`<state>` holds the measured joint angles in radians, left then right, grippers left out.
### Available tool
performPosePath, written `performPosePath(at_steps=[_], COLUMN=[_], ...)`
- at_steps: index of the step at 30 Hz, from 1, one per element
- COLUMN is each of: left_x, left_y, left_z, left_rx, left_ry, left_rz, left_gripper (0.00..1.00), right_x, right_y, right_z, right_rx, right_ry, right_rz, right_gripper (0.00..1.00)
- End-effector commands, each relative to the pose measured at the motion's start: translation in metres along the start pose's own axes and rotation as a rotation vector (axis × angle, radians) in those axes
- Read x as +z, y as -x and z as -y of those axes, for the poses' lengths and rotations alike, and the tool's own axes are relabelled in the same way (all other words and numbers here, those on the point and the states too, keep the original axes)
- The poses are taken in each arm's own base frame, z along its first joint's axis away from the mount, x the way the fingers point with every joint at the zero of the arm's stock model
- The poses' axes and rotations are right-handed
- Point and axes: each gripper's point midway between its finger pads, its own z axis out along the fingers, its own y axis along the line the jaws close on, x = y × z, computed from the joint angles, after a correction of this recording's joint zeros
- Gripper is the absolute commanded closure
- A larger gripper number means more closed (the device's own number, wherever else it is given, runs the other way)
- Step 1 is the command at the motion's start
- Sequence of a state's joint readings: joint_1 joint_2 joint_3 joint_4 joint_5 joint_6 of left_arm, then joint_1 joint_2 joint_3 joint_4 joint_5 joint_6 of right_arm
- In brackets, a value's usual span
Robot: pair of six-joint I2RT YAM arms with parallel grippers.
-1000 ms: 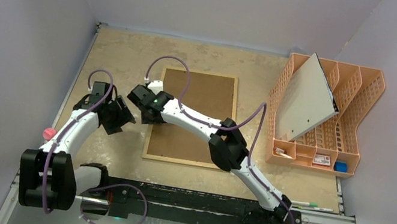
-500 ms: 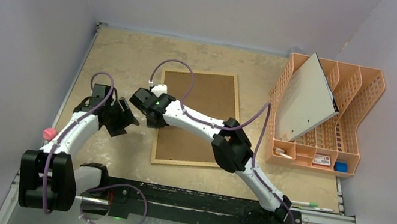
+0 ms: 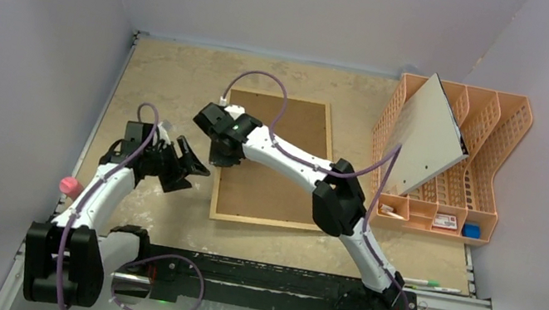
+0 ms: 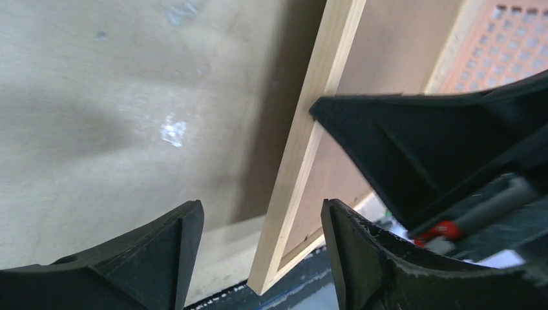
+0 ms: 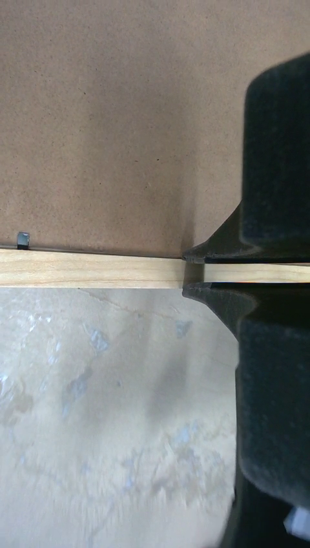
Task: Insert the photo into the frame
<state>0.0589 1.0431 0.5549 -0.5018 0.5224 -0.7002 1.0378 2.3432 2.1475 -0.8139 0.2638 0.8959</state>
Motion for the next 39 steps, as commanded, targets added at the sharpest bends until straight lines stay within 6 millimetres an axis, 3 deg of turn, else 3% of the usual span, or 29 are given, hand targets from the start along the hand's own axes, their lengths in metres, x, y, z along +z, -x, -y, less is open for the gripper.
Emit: performPosePath(at_steps=[1, 9, 24, 26, 28, 33, 36, 39], left_x=[-0.002, -0.003, 0.019, 0.019, 0.018, 0.012, 0.008, 0.005], left_y=[-0.021, -0.043, -0.047, -0.048, -0.045, -0.031, -0.022, -0.011], left_z=[0.019, 0.039, 0.042, 0.049, 0.056, 0.072, 0.081, 0.088], left_rx=[0.039, 0.051, 0.011, 0.025, 0.031, 0.071, 0.094, 0.131], left_ry=[-0.163, -0.365, -0.397, -0.419, -0.439, -0.46, -0.467, -0.447], left_rz=[-0.113, -0.27, -0.301, -0.313, -0.312, -0.273, -0.247, -0.221], left_gripper=[0.29, 0.29, 0.41, 0.48, 0.61, 0.85, 1.0, 1.0], right_x=[-0.059, -0.071, -0.09, -0.093, -0.094, -0.093, -0.102, -0.116], right_y=[0.035, 0.041, 0.043, 0.045, 0.046, 0.05, 0.061, 0.081], right_z=[-0.023, -0.027, -0.044, -0.047, -0.049, -0.034, -0.023, -0.009], right_rx=[0.082, 0.106, 0.143, 0.133, 0.118, 0.095, 0.09, 0.096], right_ry=[0.143, 0.197, 0.324, 0.349, 0.368, 0.381, 0.393, 0.391], right_rz=[0.069, 0.062, 0.033, 0.03, 0.019, -0.006, 0.014, 0.078], right_gripper=[1.0, 1.0, 1.0, 1.0, 1.0, 0.98, 0.83, 0.63])
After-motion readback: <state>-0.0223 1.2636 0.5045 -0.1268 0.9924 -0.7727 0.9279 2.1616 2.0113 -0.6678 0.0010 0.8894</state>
